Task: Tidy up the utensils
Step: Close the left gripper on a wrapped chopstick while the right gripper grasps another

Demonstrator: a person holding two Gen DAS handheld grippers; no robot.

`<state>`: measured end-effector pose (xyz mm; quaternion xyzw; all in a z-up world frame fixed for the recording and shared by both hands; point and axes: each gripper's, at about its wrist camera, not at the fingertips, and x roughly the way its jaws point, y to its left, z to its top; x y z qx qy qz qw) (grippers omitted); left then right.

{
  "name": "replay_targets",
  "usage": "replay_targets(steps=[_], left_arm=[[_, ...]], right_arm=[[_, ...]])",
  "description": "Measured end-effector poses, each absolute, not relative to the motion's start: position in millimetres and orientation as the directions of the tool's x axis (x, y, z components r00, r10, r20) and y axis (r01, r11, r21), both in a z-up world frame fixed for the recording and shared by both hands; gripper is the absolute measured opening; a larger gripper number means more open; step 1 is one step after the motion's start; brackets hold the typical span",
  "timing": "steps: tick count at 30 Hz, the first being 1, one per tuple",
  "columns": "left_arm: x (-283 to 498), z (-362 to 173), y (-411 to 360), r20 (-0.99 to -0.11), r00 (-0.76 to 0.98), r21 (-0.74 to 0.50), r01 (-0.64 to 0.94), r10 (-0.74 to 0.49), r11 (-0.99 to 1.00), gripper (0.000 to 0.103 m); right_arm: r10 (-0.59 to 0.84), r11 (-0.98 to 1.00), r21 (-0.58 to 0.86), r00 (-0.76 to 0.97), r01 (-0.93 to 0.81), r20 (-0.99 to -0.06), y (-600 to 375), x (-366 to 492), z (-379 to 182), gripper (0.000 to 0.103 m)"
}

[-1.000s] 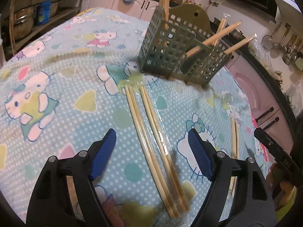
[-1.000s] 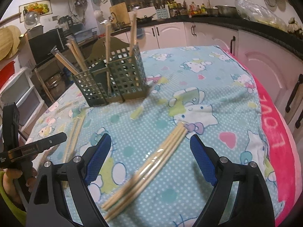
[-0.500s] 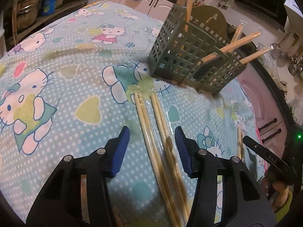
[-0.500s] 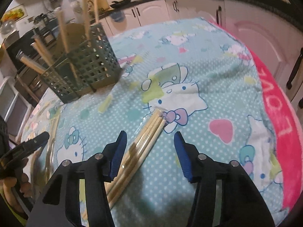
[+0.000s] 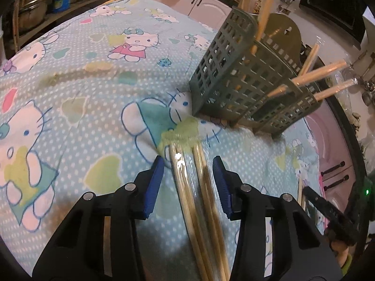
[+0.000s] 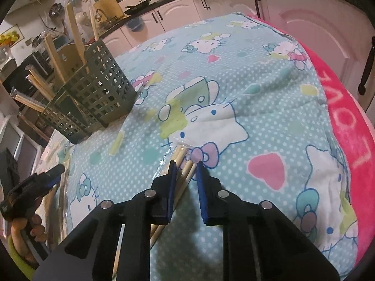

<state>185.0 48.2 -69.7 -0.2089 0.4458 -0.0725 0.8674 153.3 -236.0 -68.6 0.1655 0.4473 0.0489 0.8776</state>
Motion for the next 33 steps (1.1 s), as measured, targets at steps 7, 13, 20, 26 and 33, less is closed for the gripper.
replay_targets(steps=[7, 13, 20, 26, 33], left_arm=[[201.8, -71.8, 54.4, -0.752, 0.589, -0.414, -0.072, -0.296, 0.907, 0.022], [206.5, -74.4, 66.0, -0.746, 0.591, -0.444, -0.099, -0.307, 0.890, 0.006], [186.6, -57.7, 66.1, -0.707, 0.631, -0.460, -0.068, -0.319, 0.885, 0.005], [168.7, -38.0, 67.7, -0.667, 0.665, -0.471, -0.026, -0.337, 0.882, 0.005], [156.5, -14.0, 61.7, -0.626, 0.693, -0.475, 0.024, -0.357, 0.879, 0.004]], right_arm=[[0.230, 0.938, 0.339, 0.596, 0.075, -0.770, -245.6, 147.8, -67.5, 0.013], [0.234, 0.933, 0.351, 0.601, 0.083, -0.764, -252.5, 140.6, -63.2, 0.008], [0.239, 0.932, 0.354, 0.613, 0.073, -0.753, -254.6, 138.2, -56.0, 0.001], [0.257, 0.918, 0.384, 0.584, 0.102, -0.770, -257.9, 143.7, -63.9, 0.002], [0.248, 0.925, 0.366, 0.566, 0.104, -0.787, -249.1, 156.8, -66.1, 0.026]])
